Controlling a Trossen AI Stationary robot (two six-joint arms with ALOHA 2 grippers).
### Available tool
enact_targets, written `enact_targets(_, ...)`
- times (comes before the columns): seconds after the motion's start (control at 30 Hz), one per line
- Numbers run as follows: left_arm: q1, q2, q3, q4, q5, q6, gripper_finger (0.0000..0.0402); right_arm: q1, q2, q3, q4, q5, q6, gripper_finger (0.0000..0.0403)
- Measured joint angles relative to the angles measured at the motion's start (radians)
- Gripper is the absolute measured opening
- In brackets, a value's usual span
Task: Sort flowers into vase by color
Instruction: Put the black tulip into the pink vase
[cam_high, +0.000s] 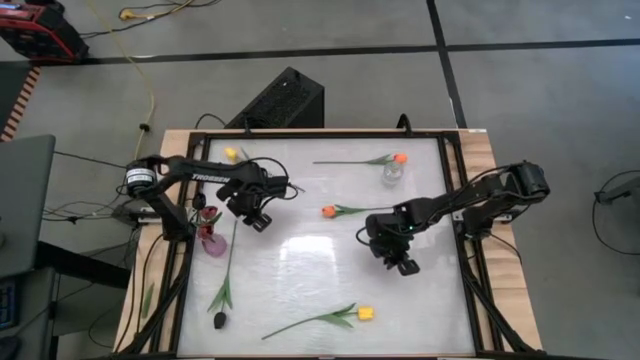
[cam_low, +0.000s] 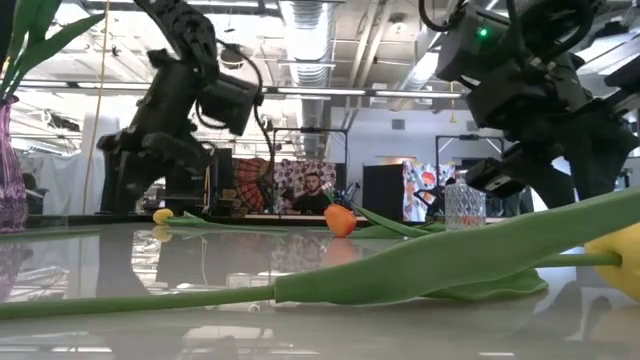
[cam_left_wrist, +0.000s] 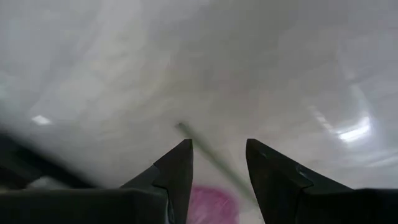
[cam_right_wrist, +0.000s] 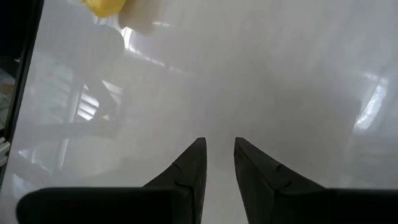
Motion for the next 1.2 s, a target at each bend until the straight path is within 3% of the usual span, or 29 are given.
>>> enact_targets(0.4, 0.001, -0.006, -0.153, 0.105, 0.023, -0.026, 0.014, -0.011, 0.0, 0.0, -0.001, 0.0, -0.014, 0.0109)
enact_targets(0.6, 0.023, -0.005, -0.169, 0.144, 0.042, 0.014, 0.0136, -0.025, 0.0, 0.0, 0.002, 0.0, 0.014, 0.0109)
enact_targets(0.73, 0.039, -0.003, -0.17, 0.153, 0.057, 0.026, 0.0103, -0.026, 0.0, 0.0, 0.004, 0.0, 0.04, 0.0109)
enact_targets(0.97, 0.057, -0.003, -0.171, 0.174, 0.064, 0.029, 0.0009, -0.012, 0.0, 0.0, 0.004, 0.001, 0.059, 0.0109)
enact_targets(1.2, 0.066, 0.005, -0.105, 0.166, 0.034, 0.053, 0.0001, -0.01, 0.0, 0.0, 0.001, 0.0, 0.059, 0.0109)
